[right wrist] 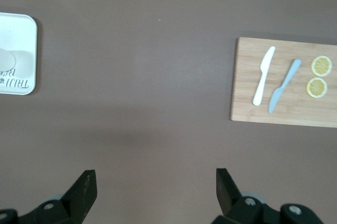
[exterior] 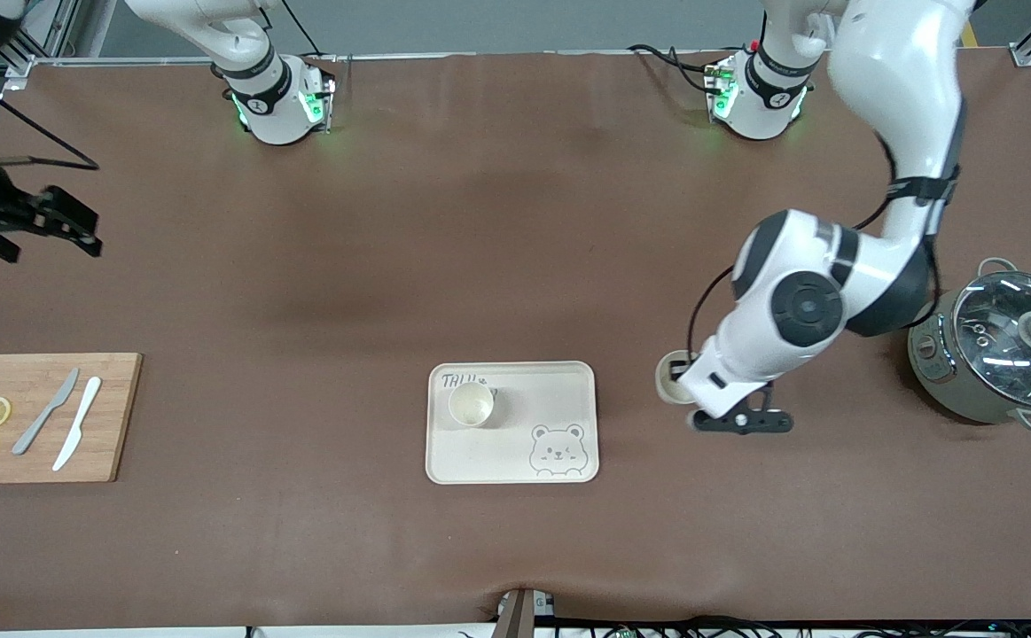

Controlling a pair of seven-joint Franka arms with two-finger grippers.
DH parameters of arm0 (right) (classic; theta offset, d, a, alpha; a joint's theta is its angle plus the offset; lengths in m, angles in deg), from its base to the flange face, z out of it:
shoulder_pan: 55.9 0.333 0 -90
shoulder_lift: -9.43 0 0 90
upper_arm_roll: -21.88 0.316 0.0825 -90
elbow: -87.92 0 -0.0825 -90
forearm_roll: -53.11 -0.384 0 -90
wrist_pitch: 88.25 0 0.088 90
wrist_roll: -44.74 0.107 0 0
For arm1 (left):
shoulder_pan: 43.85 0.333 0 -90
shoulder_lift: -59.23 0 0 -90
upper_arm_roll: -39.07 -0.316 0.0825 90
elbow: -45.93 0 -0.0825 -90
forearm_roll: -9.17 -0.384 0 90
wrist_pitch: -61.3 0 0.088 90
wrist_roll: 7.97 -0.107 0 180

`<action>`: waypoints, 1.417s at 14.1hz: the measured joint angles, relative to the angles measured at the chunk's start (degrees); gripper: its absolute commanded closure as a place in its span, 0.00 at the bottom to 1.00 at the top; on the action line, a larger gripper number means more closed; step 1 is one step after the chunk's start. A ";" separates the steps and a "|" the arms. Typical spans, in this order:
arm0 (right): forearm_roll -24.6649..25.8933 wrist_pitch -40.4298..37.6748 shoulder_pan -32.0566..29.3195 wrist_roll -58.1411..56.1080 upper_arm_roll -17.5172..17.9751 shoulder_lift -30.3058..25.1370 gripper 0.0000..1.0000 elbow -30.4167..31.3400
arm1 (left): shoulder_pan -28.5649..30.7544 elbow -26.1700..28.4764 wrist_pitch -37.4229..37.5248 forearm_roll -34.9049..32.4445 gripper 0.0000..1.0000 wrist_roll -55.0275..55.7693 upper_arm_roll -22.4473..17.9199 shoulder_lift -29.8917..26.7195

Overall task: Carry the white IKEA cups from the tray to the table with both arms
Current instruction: 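Lift the cup with the left gripper while the right gripper reaches the tray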

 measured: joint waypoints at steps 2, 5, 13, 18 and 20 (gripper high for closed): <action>-0.95 0.68 1.28 1.96 0.04 3.08 0.00 -1.90 | 7.74 6.06 -2.47 0.00 1.00 -3.45 5.88 -3.15; -4.99 2.35 1.85 5.49 0.06 7.15 0.00 -4.23 | 22.18 17.88 -10.61 -0.01 1.00 -6.88 17.49 -7.46; -7.22 9.17 10.05 20.22 0.19 13.96 0.00 -4.89 | 35.97 39.36 -31.77 -0.04 1.00 -10.21 28.89 -9.98; -7.23 15.26 17.42 29.93 0.20 18.54 0.00 -4.90 | 38.18 42.61 -34.33 -4.92 1.00 -11.86 28.89 -10.21; -7.23 17.94 19.26 31.15 0.20 20.82 0.00 -4.89 | 40.16 43.22 -35.02 -7.93 1.00 -11.89 28.86 -10.21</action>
